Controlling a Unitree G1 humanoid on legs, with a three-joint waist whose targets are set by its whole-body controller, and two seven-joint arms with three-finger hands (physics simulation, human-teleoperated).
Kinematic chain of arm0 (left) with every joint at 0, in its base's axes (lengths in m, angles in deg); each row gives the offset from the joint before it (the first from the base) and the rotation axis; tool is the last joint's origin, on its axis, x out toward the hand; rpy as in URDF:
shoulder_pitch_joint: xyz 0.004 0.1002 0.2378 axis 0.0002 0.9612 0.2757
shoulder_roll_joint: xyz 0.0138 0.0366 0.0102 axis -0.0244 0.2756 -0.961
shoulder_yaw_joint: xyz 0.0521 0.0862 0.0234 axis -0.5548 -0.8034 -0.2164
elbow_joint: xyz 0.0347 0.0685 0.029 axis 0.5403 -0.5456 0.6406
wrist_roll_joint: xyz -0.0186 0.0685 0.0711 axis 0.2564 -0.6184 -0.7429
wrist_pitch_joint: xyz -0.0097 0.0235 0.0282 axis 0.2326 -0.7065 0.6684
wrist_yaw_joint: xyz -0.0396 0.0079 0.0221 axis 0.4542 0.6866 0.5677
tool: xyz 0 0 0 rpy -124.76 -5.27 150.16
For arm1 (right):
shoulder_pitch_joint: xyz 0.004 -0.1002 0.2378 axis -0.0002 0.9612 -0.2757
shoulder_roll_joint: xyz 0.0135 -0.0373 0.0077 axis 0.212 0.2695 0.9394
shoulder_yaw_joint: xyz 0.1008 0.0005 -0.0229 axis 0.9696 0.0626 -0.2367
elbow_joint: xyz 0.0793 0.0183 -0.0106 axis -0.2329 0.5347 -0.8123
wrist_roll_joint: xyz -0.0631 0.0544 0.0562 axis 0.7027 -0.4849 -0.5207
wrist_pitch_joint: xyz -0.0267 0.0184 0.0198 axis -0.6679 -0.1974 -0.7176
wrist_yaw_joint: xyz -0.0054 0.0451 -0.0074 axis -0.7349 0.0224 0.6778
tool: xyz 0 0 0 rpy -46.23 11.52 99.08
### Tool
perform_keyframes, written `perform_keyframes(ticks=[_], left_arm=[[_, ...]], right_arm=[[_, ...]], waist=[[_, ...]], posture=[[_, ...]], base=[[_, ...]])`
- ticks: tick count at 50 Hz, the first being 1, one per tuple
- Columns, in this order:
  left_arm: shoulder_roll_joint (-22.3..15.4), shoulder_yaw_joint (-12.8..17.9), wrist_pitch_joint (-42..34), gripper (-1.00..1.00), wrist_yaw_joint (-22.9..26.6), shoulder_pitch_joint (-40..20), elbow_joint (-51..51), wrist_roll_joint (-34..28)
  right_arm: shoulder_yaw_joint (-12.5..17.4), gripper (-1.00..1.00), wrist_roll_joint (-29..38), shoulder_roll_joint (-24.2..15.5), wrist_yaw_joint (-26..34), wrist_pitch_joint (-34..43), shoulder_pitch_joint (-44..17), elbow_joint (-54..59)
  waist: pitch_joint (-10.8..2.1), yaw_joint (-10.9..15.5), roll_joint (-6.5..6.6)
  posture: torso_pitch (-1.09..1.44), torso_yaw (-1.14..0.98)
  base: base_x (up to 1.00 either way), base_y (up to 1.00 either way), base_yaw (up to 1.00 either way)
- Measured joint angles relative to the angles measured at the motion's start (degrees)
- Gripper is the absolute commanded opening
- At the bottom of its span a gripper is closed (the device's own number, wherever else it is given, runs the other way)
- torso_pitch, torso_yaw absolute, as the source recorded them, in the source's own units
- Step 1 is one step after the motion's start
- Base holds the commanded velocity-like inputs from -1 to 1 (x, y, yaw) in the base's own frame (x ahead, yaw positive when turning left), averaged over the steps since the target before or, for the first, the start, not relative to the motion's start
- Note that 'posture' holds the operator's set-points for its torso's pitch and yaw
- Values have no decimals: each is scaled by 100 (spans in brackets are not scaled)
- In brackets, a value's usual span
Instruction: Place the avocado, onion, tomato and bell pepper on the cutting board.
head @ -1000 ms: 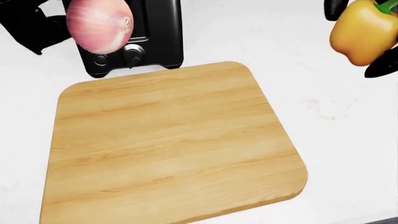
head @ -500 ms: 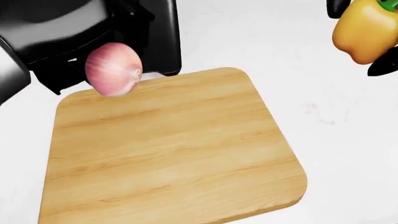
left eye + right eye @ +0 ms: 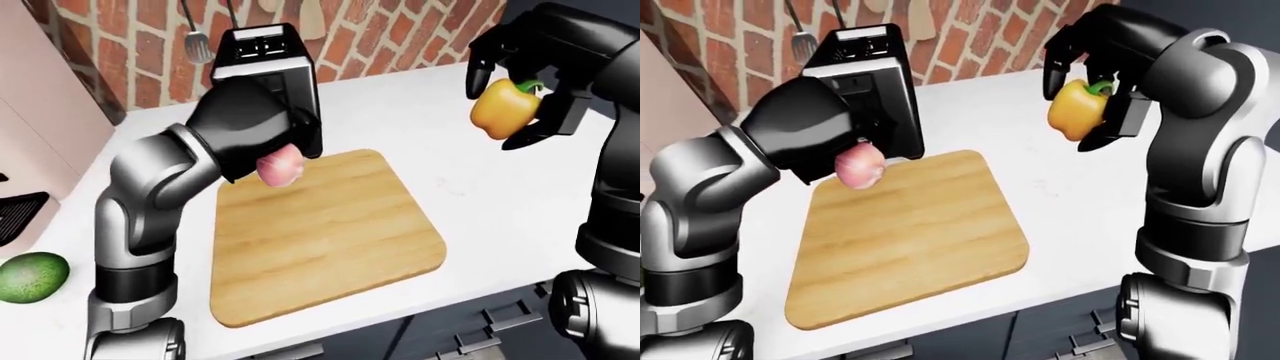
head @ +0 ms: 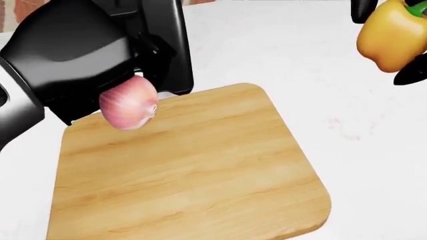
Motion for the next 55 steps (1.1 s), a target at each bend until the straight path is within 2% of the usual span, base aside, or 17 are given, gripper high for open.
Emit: perform_keyframes(ticks=[3,4,5,6,7,8,10,11,13,14,21,24,31,38,45,49,55], left_arm=[[19,-12,-1,-100,-2,-16,-22,-14],[24,-13,-9,-87,-1,-22,-27,-24],[27,-10,-13,-12,-2,-27,-30,-32],[30,-3,-17,-11,-1,-32,-28,-35],[33,5,-22,11,1,-38,-22,-33],[37,13,-29,55,4,-43,-13,-29],[40,23,-33,86,-4,-42,4,-34],[41,23,-33,92,-7,-39,5,-37],[42,17,-28,80,-11,-25,11,-43],[41,16,-22,100,-9,-12,25,-45],[21,7,3,100,28,36,68,-13],[5,27,-77,100,153,-18,160,110],[-220,239,-571,100,268,-494,274,588],[-424,301,-1062,100,232,-988,350,1005],[-677,561,-2270,100,200,-1585,488,1823],[-905,651,-3172,100,-129,-1964,424,2209],[-1114,544,-4257,100,-752,-2584,-83,2361]], right_arm=[[2,-99,2,-9,10,1,-8,-3],[-1,-100,2,-5,8,-1,-11,0],[-6,-100,2,1,5,-2,-10,1],[-12,-100,0,4,6,-4,-8,0],[-18,-100,-3,3,8,-7,-8,2],[-19,-100,-5,3,12,-7,-5,-1],[-16,-99,-6,8,12,-6,13,-24],[-14,-99,-5,11,10,-6,21,-32],[-12,-99,-4,20,1,-8,36,-41],[-11,-99,-4,21,-2,-8,48,-50],[0,-99,5,37,-22,-1,89,-32],[5,-99,9,31,-21,0,73,-9],[-55,-99,-12,66,-8,-5,61,9],[-66,-100,-23,76,11,-11,-59,-4],[-90,-99,-87,217,-25,81,-56,6],[-189,-99,-91,321,-98,59,-75,172],[-413,-99,-20,637,-342,-14,-416,792]], waist=[[10,0,0],[13,-2,-2],[16,-5,-4],[18,-8,-6],[21,-10,-9],[23,-12,-11],[19,-18,-15],[16,-22,-15],[7,-29,-11],[1,-32,-6],[-5,-38,22],[41,-23,8],[225,-7,-256],[255,44,-387],[275,61,-403],[268,63,-364],[284,24,-337]], posture=[[0,0],[0,0],[0,0],[0,0],[0,0],[0,0],[0,0],[0,0],[0,0],[0,0],[0,0],[0,0],[0,0],[0,0],[0,0],[0,0],[0,0]], base=[[0,0,0],[0,0,0],[0,0,0],[0,0,0],[0,0,0],[0,0,0],[0,0,0],[0,0,0],[0,0,0],[0,0,0],[0,0,0],[0,0,0],[0,0,0],[0,0,0],[0,0,0],[0,0,0],[0,0,0]])
